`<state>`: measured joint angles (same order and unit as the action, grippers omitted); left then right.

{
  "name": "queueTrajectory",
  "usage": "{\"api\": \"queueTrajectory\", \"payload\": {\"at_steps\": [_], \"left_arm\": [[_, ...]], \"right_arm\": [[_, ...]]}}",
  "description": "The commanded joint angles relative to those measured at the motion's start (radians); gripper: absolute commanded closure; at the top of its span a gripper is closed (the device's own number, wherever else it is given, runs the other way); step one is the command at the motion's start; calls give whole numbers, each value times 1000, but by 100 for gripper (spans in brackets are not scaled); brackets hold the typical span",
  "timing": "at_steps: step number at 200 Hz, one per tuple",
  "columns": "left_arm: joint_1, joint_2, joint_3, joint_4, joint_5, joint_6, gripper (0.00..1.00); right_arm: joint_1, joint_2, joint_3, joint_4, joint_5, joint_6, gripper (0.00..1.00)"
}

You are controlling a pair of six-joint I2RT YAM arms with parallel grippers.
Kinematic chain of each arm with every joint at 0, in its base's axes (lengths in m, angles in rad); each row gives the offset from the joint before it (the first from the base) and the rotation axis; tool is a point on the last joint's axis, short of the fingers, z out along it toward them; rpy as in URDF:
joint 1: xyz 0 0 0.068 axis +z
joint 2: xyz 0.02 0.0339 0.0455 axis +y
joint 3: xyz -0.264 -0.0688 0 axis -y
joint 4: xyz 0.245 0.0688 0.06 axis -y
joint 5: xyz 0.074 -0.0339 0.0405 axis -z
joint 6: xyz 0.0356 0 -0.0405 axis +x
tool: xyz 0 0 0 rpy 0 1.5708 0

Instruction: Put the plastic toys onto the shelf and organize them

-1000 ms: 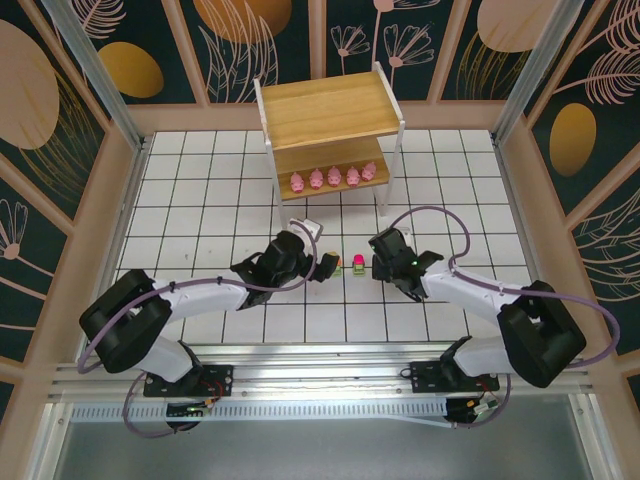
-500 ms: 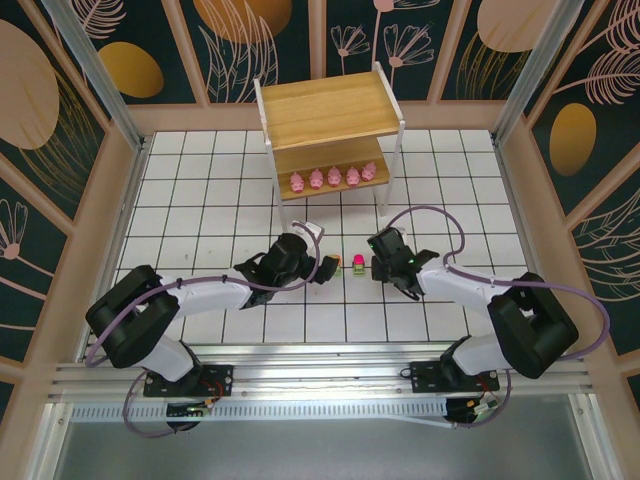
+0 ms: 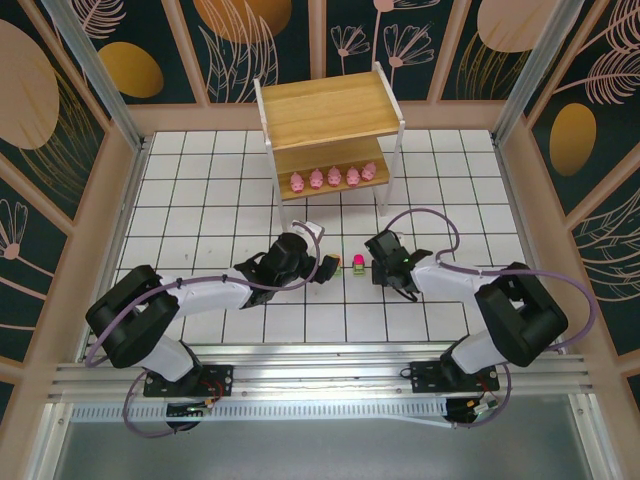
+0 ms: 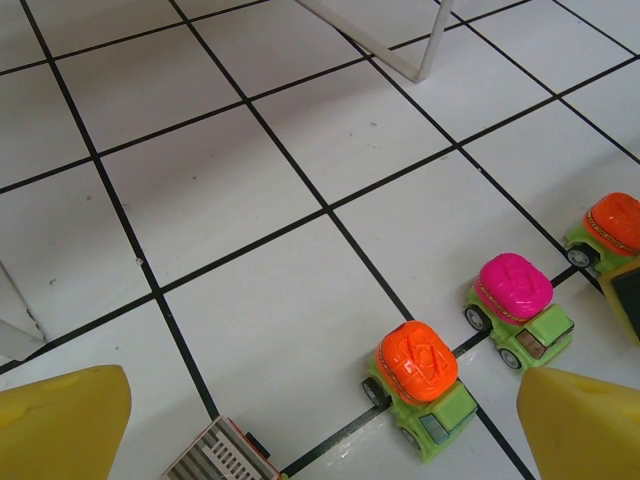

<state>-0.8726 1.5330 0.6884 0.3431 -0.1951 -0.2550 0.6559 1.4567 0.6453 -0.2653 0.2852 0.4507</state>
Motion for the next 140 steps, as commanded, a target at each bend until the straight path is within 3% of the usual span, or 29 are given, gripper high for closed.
{"api": "queueTrajectory", "payload": {"at_steps": [1, 64, 140], "left_arm": [[-4, 9, 27, -8, -17, -1, 1], [-3, 10, 26, -9, -15, -1, 1], [-4, 10, 28, -9, -12, -2, 1]], "right_arm": [[-7, 7, 17, -8, -6, 0, 53], [-7, 26, 31, -4, -1, -7, 54], [-7, 29, 34, -3, 3, -9, 66]]}}
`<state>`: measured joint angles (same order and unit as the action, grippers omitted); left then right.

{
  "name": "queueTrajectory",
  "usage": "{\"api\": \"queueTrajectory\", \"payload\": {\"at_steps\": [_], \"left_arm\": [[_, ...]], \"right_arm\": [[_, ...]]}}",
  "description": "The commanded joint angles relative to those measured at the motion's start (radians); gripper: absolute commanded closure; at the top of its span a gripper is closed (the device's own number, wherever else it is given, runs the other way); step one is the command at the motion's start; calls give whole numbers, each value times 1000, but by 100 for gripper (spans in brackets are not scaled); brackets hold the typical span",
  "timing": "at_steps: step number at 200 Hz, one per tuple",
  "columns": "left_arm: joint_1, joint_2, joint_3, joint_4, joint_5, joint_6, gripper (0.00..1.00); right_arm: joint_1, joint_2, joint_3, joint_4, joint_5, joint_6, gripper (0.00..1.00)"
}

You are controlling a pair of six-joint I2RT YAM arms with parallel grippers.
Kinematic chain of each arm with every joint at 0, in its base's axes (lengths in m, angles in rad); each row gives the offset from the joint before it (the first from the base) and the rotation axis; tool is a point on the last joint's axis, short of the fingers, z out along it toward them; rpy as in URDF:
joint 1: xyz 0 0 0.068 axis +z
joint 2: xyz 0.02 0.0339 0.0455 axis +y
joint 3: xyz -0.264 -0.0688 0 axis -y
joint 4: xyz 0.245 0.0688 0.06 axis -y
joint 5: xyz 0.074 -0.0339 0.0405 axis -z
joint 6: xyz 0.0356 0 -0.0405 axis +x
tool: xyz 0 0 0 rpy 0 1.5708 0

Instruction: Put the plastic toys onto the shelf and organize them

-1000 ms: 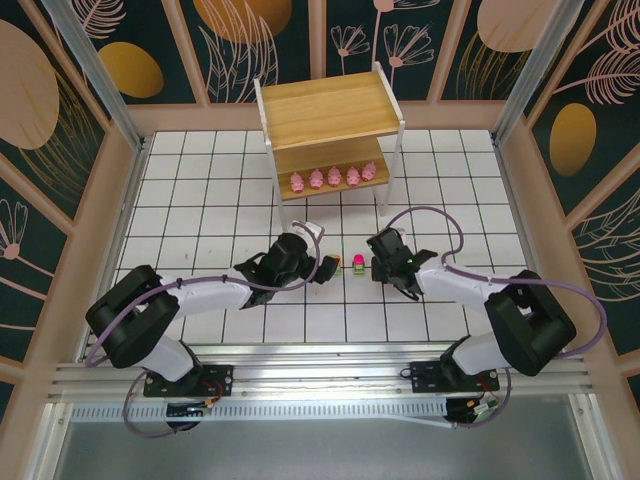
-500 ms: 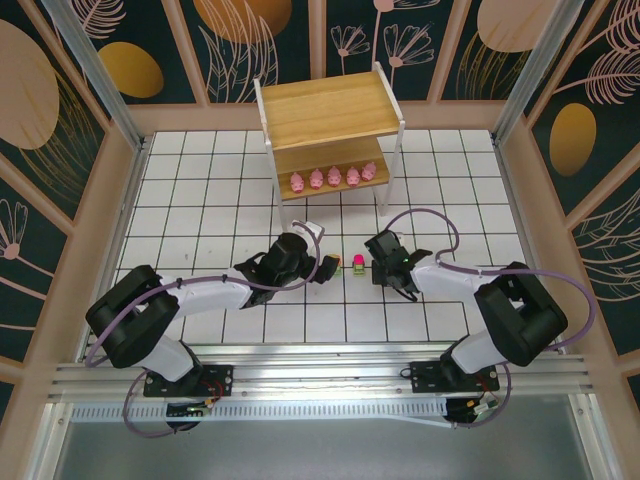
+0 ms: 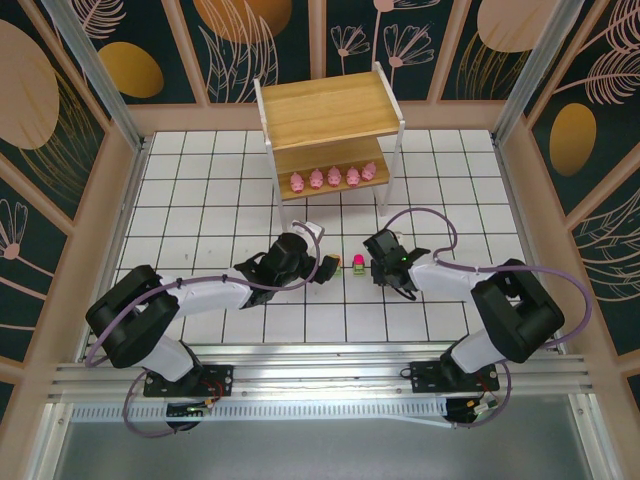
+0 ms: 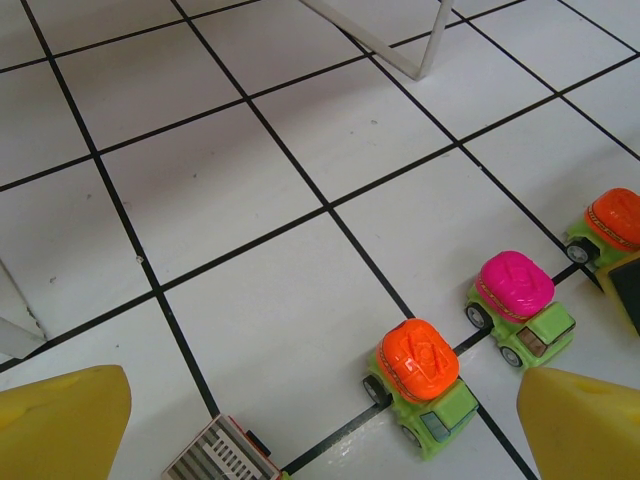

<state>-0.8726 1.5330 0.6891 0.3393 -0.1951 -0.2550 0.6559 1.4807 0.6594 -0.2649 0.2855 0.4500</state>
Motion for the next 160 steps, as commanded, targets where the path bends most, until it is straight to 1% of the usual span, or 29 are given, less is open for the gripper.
{"api": "queueTrajectory", "payload": {"at_steps": [1, 40, 77, 113, 160], "left_arm": [[-3, 10, 27, -5, -12, -3, 1], [-3, 11, 29, -5, -9, -3, 1], [-4, 8, 27, -5, -10, -2, 1], [-4, 1, 26, -5, -9, -3, 1], [-3, -4, 24, -5, -9, -4, 1]], "right_arm": [[-7, 5, 20, -4, 3, -8, 66], [-6, -24, 13, -4, 14, -4, 74], [-4, -70, 8, -16, 20, 1, 80], [4, -116, 19, -56, 33, 16, 83], [32, -195, 65, -144, 71, 36, 83]]}}
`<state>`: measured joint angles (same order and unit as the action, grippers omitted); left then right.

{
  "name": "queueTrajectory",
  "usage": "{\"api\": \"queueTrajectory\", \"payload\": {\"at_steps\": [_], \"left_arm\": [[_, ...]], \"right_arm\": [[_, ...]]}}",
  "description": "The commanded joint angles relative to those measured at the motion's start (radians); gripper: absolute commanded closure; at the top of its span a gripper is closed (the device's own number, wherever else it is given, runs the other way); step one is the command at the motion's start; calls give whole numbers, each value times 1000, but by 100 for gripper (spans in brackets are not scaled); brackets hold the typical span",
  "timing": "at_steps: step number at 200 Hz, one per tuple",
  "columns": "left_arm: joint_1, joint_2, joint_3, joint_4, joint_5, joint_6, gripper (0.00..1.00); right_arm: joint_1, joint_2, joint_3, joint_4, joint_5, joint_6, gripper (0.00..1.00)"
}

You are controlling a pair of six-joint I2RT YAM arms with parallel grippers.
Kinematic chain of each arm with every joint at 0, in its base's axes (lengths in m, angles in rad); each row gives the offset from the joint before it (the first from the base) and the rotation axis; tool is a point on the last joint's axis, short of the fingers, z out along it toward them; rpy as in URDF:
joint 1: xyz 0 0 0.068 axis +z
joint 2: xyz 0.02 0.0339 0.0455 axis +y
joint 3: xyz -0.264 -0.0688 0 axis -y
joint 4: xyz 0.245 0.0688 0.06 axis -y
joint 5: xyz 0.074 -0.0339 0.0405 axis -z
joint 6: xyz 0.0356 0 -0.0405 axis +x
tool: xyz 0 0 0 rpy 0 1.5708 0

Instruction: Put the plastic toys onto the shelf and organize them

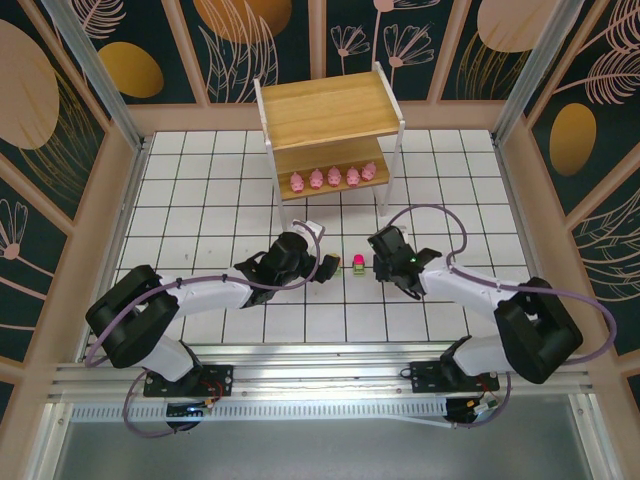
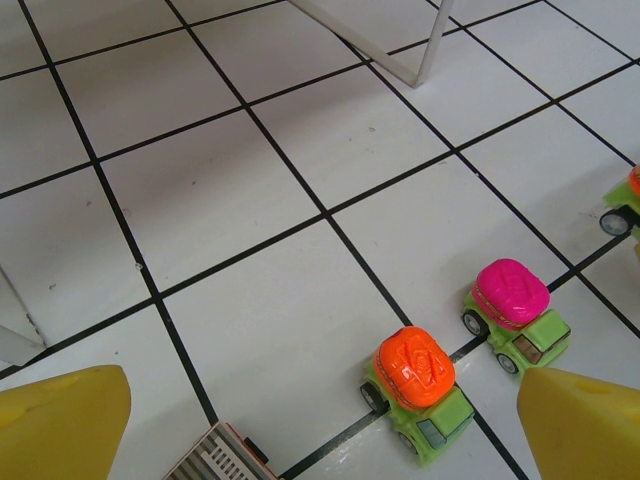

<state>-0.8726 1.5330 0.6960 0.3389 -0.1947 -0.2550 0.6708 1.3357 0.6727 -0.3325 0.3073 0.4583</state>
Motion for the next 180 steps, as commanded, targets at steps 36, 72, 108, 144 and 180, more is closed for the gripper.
{"api": "queueTrajectory", "payload": {"at_steps": [36, 72, 108, 144, 180], "left_arm": [[-3, -10, 14, -6, -10, -4, 1], [-3, -13, 13, -3, -12, -2, 1], [-4, -13, 13, -1, -11, -2, 1], [-3, -15, 11, -1, -11, -3, 1], [-3, -20, 10, 0, -24, -4, 1]], "right_arm": [[48, -96, 124, -163, 90, 37, 83], [87, -121, 251, -267, 151, 34, 83], [107, -119, 395, -339, 182, 6, 83], [115, -78, 562, -390, 213, -45, 82], [115, -14, 725, -422, 224, -103, 82]]}}
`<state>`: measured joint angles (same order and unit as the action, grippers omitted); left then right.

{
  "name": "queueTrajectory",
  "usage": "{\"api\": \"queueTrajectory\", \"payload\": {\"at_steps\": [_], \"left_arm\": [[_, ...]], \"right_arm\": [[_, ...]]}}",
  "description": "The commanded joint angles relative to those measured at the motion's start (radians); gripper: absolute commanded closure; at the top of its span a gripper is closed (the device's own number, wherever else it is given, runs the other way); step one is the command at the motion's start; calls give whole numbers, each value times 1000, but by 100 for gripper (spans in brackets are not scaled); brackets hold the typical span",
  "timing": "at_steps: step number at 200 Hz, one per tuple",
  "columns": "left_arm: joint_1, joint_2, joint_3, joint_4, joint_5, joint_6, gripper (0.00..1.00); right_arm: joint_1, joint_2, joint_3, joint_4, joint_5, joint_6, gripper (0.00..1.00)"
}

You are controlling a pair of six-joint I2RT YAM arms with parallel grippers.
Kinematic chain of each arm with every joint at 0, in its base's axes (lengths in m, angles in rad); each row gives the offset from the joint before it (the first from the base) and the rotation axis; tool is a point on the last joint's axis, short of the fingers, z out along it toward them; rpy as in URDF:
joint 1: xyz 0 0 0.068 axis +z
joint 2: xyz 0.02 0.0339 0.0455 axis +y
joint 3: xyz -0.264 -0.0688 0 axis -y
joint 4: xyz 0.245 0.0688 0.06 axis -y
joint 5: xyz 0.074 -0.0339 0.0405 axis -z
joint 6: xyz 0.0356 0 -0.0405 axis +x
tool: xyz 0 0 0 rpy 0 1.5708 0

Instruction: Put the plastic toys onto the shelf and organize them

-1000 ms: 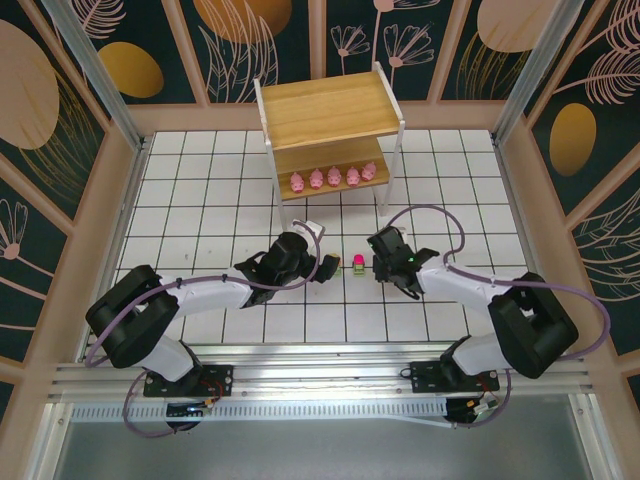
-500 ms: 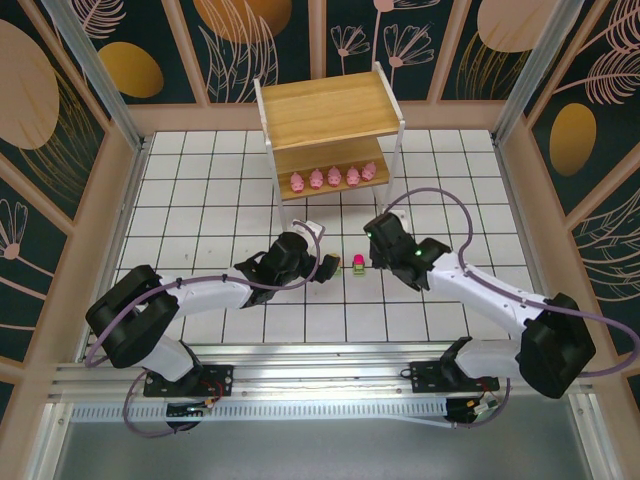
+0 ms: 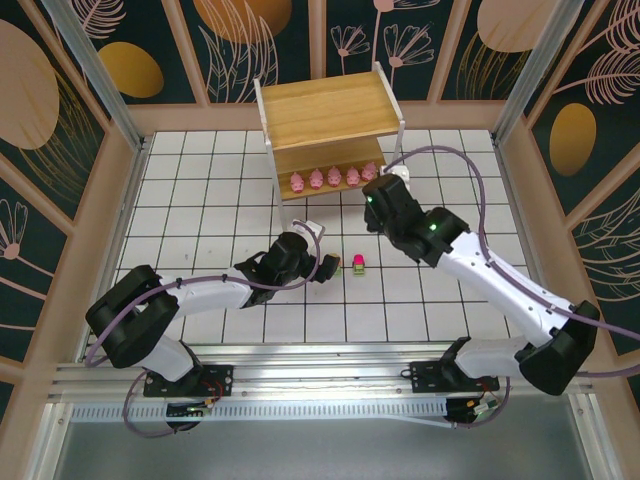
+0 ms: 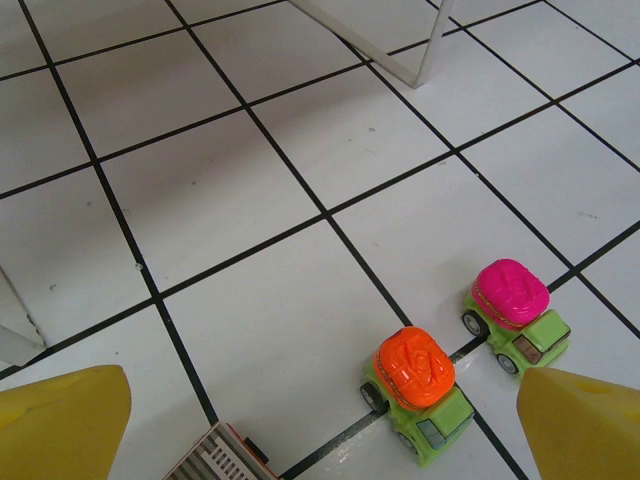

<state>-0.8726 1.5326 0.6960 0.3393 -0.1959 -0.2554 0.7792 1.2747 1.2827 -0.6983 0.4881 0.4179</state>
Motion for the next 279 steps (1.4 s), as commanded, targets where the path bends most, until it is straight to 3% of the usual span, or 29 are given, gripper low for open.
{"api": "queueTrajectory", "payload": {"at_steps": [1, 92, 165, 208, 279], "left_arm": [[-3, -20, 10, -1, -23, -4, 1], [-3, -31, 10, -11, -38, -7, 1], [0, -80, -7, -14, -66, -6, 1], [4, -83, -10, -16, -68, -6, 1], [9, -81, -10, -14, -63, -8, 1]], "right_arm": [[6, 50, 120, -57, 43, -64, 82], [-2, 298, 579, -131, 68, -208, 82], [-97, 503, 871, -182, 16, -289, 81], [-166, 566, 944, -202, -24, -320, 81], [-257, 569, 911, -178, -96, -318, 80]]}}
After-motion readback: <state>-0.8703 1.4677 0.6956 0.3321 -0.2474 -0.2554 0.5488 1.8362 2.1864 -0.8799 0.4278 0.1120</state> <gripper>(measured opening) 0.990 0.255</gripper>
